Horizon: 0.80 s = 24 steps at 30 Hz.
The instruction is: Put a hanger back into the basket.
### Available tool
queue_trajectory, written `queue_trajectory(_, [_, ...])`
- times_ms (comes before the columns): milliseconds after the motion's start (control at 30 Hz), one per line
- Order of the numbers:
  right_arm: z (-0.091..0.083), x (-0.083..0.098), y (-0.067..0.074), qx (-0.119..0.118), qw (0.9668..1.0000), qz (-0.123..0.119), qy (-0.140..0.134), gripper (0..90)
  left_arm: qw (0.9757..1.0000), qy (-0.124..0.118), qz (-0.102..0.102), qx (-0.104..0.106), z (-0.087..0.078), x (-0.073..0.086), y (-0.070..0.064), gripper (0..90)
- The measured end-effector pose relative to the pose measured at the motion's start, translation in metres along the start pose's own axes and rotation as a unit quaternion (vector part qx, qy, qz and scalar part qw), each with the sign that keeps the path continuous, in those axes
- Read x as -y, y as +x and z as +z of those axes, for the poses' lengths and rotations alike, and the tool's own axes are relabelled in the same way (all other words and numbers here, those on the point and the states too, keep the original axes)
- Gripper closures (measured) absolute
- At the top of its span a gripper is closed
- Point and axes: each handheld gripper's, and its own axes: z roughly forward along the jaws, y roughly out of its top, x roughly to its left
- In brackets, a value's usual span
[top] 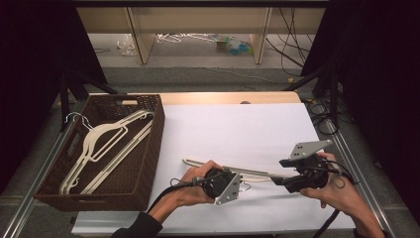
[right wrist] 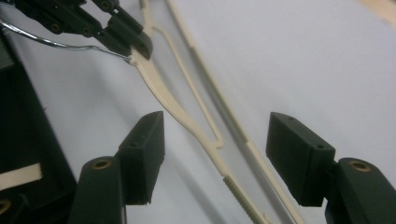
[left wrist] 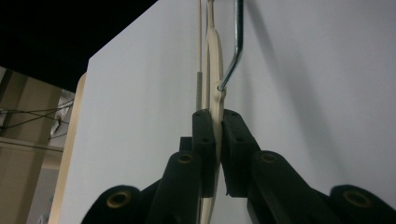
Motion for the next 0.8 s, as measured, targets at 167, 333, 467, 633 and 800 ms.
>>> queue_trajectory(167, [-0.01, -0.004, -0.001, 0.032, 0.9988, 0.002, -0.036, 34.7, 0.9989, 0.01, -0.046, -0.01, -0.009, -0.002, 0.021, 85.6])
queue_trajectory(333, [-0.02, -0.01, 0.003, 0.053, 0.9975, 0.01, -0.045, 30.5, 0.9906, 0.008, -0.132, -0.034, -0.017, 0.008, 0.048, 85.6])
queue_trajectory(467, [-0.021, -0.012, 0.006, 0.057, 0.9969, 0.012, -0.053, 29.1, 0.9765, -0.005, -0.21, -0.049, -0.029, 0.016, 0.07, 85.7])
queue_trajectory(633, [-0.007, -0.009, 0.007, 0.044, 0.9982, 0.019, -0.037, 28.6, 0.9512, -0.025, -0.305, -0.042, -0.054, 0.021, 0.091, 85.6])
queue_trajectory(800, [0.001, -0.006, 0.01, 0.034, 0.999, 0.016, -0.026, 28.6, 0.9222, -0.056, -0.381, -0.038, -0.077, 0.028, 0.102, 85.7])
